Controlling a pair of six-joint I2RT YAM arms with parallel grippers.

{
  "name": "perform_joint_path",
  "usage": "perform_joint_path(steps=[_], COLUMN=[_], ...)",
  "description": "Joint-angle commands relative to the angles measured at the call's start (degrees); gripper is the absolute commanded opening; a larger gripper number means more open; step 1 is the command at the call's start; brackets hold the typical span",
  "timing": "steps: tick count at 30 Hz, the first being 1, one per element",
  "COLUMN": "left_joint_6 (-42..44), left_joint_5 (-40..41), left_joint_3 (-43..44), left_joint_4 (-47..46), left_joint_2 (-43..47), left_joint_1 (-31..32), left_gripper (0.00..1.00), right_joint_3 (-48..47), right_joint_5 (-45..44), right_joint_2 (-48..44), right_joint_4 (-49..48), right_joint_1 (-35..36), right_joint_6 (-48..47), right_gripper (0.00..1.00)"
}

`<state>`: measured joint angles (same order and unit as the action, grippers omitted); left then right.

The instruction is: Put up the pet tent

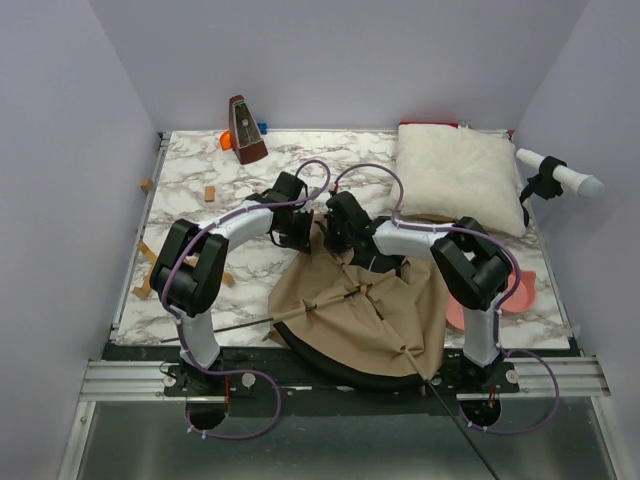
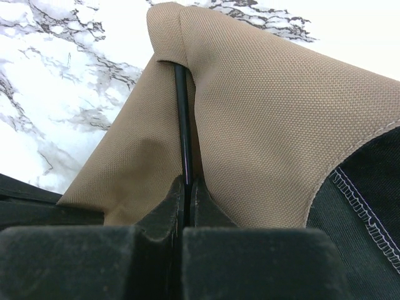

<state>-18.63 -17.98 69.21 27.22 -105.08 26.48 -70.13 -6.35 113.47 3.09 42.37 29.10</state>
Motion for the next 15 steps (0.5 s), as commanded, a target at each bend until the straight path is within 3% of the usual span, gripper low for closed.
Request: perform_joint_path(steps=[1, 9, 15], left_joint_6=[0.59, 0.79, 0.92], left_joint_5=[0.02, -0.05, 0.22], left_joint_3=[1.28, 1.45, 1.54], left_joint_4=[1.86, 2.11, 2.21], left_joint_2=[-1.09, -1.18, -1.05], left_joint_1=[0.58, 0.55, 0.58], left_gripper=[0.00, 0.00, 0.00], right_joint_3=[-0.18, 0.14, -5.99], right_joint_5=[-2.83, -3.50, -4.85], right_joint_2=[2.63, 3.22, 7.18], right_joint_4=[-3.39, -12.63, -8.23], right_joint_1=[-0.24, -0.22, -0.88], right_joint_6=[-0.33, -2.51, -2.04], right_gripper=[0.00, 0.01, 0.01])
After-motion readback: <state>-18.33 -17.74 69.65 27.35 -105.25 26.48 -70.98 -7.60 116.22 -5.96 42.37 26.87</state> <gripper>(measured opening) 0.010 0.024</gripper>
